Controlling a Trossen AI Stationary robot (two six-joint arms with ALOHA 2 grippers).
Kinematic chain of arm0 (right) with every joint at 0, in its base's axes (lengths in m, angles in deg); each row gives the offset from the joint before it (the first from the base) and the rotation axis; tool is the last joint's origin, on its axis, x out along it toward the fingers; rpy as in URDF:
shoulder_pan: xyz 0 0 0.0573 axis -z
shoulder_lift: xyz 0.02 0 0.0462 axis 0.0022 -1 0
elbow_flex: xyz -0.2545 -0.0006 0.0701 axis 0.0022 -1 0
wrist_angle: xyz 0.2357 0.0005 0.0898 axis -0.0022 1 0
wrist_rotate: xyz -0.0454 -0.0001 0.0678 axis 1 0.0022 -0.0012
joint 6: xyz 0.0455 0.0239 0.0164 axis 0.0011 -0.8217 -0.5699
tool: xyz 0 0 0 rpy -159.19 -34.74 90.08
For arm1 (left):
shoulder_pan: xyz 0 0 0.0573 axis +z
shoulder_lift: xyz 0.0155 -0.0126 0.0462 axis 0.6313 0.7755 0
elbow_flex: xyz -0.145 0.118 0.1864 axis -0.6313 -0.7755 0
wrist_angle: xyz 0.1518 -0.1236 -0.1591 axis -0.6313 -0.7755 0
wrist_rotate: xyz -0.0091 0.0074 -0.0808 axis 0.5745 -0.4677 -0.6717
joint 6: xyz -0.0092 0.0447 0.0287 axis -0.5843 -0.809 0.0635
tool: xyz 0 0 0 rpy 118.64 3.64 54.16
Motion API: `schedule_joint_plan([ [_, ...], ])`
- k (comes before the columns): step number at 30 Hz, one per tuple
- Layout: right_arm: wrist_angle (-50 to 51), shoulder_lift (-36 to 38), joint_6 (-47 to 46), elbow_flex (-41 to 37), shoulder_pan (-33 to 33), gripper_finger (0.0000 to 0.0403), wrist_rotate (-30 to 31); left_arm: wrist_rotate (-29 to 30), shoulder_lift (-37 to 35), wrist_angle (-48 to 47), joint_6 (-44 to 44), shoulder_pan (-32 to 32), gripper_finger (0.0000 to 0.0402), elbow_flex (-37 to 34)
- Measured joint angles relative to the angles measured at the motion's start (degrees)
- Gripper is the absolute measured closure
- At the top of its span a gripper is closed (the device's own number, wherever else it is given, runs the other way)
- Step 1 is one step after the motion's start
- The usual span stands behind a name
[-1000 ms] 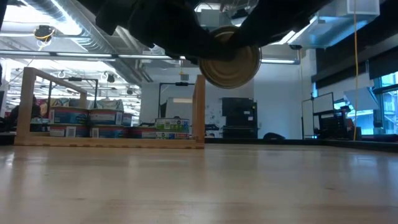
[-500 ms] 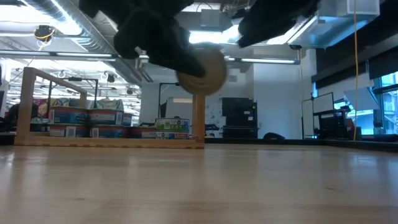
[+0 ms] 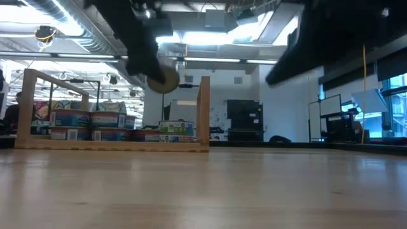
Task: Stack canned seafood by type on shelf
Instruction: Stack the blue tuna can on top of the other blue tuna can on the shelf
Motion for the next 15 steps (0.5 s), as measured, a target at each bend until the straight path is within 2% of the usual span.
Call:
schedule_joint_plan([
  [4, -0.6, -2.6, -2.3, -1.5, 0.0, 0.0063, -0.1, 0.1, 1.6, -1.9, -0.3, 8.7, 0.0229, 0.0],
  [7, -1.1, -4.1, -4.4, -1.9, 0.0, 0.0063, -0.3, -1.1, 3.7, -0.9, -3.9, 13.7, 0.0229, 0.0],
  [15, -5.2, -5.7, -4.6, -4.7, 0.0, 0.0063, -0.6, -3.3, 12.3, 4.2, -10.7, 22.4, 0.0229, 0.0],
])
